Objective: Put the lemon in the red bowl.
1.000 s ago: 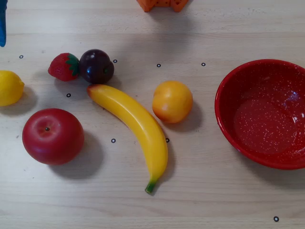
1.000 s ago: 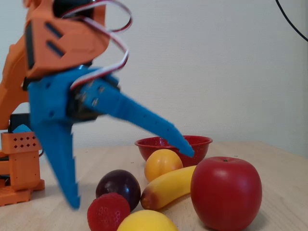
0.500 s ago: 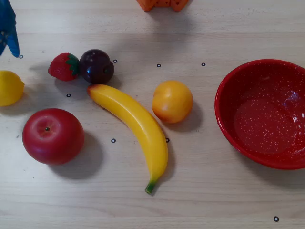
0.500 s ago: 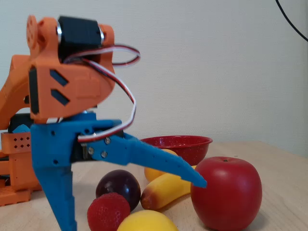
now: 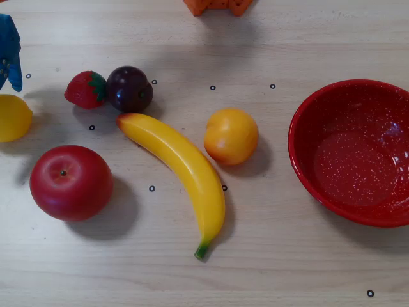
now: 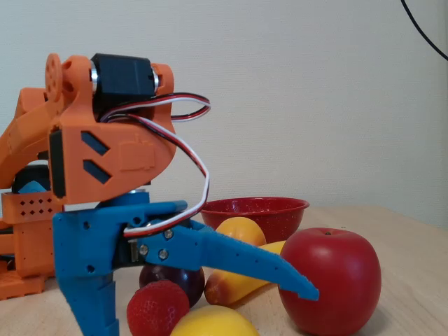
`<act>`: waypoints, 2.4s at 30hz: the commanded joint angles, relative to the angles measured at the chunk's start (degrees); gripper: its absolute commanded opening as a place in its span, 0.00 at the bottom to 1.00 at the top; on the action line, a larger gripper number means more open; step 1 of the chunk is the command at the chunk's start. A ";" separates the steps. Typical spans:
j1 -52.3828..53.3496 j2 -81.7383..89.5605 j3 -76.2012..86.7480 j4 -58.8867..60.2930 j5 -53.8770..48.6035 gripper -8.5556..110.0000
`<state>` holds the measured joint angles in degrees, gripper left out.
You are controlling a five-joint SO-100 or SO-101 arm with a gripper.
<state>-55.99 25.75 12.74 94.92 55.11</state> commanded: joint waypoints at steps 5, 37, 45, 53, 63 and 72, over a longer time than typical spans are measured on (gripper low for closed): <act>3.25 1.32 -7.91 -1.67 -1.41 0.63; 3.08 0.09 -8.61 -1.85 -3.96 0.56; 2.37 0.44 -8.61 -1.93 -3.43 0.50; 1.58 0.44 -8.61 -1.85 -2.37 0.45; 1.14 0.53 -8.61 -2.20 -2.20 0.41; 0.88 0.53 -8.44 -2.37 -1.58 0.34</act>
<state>-53.70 22.76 10.37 92.55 53.26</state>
